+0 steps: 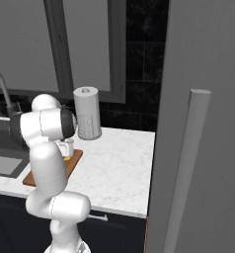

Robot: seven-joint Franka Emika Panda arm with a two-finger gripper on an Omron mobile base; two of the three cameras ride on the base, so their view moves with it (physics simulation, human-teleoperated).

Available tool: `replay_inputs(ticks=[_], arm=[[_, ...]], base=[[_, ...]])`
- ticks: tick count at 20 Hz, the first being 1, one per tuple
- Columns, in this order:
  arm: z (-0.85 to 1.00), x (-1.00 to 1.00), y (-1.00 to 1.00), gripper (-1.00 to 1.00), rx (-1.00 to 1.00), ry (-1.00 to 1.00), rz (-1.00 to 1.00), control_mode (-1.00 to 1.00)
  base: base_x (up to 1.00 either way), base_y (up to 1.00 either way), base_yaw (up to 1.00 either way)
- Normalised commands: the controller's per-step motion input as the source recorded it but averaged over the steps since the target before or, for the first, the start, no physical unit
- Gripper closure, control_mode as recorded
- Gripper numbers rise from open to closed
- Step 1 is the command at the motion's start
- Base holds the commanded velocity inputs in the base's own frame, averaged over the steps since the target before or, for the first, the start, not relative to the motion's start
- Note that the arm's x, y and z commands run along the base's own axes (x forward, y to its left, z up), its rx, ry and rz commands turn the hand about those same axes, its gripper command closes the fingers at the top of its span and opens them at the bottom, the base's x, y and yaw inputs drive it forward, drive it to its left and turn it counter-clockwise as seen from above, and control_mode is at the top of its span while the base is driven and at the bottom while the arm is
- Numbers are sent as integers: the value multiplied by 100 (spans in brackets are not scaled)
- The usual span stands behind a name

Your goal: Pick up the sponge from the counter and clean the cutting board by briefly scrubbing or pressing down on the cutting board. Once finished, release the sponge.

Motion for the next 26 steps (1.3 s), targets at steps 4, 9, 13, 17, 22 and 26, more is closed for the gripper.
replay_inputs(ticks=[4,9,13,17,22,26], arm=[[-45,-42,-48,100,-10,-3,-3,-100],[-48,-67,-35,100,-9,-2,0,-100],[-30,-100,-17,100,-1,-7,0,-100],[-8,-100,-7,100,0,-4,0,-100],[0,-100,-4,100,0,-3,0,-100],[0,-100,0,100,0,-1,0,-100]], base=[[0,0,0],[0,0,0],[0,0,0],[0,0,0],[0,0,0],[0,0,0]])
